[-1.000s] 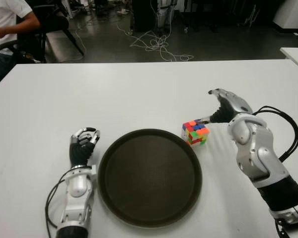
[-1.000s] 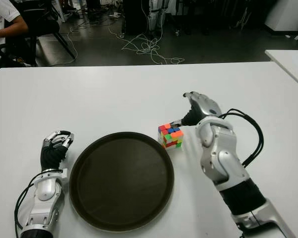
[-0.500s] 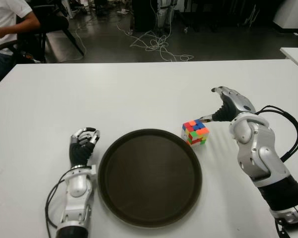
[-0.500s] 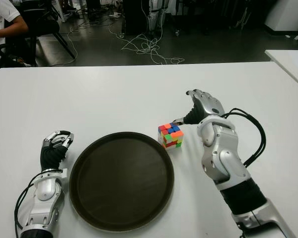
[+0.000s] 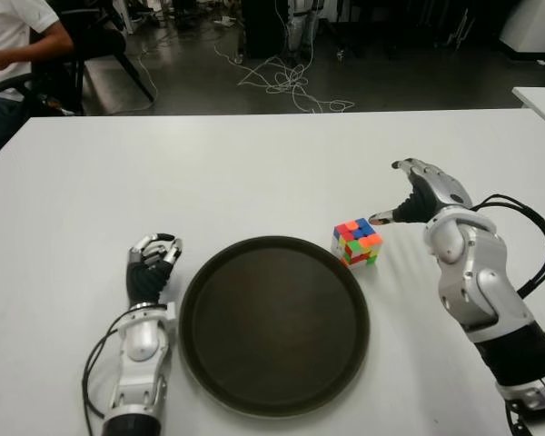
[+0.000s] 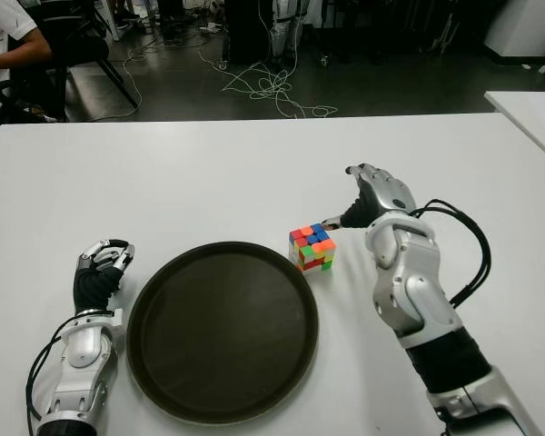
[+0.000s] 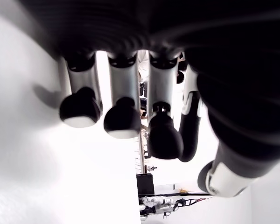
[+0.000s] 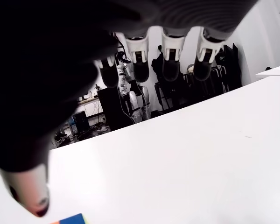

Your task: Pick up the Rubik's Cube and put it in the plate

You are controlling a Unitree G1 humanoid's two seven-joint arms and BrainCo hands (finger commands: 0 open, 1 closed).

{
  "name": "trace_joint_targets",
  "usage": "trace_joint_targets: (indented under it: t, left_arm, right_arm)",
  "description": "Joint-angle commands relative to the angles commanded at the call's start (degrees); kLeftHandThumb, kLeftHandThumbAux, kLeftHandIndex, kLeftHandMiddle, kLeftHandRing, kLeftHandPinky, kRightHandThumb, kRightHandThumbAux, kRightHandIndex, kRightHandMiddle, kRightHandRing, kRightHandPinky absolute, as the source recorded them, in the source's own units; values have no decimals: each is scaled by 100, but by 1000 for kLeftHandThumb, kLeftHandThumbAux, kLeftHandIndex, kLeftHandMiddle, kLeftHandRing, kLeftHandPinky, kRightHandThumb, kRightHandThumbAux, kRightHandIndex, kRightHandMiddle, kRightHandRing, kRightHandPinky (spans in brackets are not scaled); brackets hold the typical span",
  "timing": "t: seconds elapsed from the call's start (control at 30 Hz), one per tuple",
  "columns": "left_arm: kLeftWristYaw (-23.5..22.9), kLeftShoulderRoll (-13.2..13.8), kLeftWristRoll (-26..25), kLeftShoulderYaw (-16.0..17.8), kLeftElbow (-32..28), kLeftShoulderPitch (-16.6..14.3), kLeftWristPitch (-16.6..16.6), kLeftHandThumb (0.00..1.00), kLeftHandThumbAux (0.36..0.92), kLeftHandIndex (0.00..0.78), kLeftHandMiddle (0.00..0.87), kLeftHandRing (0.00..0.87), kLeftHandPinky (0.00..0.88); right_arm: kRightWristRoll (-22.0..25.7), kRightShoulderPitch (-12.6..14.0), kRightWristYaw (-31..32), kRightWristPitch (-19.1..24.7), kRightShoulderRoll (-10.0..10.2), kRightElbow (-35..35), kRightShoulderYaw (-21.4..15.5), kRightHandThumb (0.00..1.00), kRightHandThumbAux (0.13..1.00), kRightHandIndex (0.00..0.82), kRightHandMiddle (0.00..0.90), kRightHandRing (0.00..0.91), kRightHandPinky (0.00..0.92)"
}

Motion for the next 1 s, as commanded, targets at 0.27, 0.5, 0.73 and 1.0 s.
trace_joint_targets:
  t: [0.27,0.5,0.73,1.0]
  left_arm:
    - [-9,-31,-54,21,-47,5,87,716,699,446,821,850,853]
    - [0,-33,-33,12,-72,13,95,716,699,446,817,847,850]
    - [15,-14,18,-9,-73,6,115,717,699,446,816,845,849]
    - [-3,-8,4,-10,-96,16,160,716,700,445,814,842,844]
  right_arm:
    - [-32,54,118,47,-1,-177,34,0,688,0,0,0,0]
    - [-38,246,78,-28,73,-435,97,0,675,0,0,0,0]
    - [-101,382,274,-8,57,-814,230,0,674,0,0,0,0]
    - [-36,486,420,-57,75,-986,278,0,671,0,0,0,0]
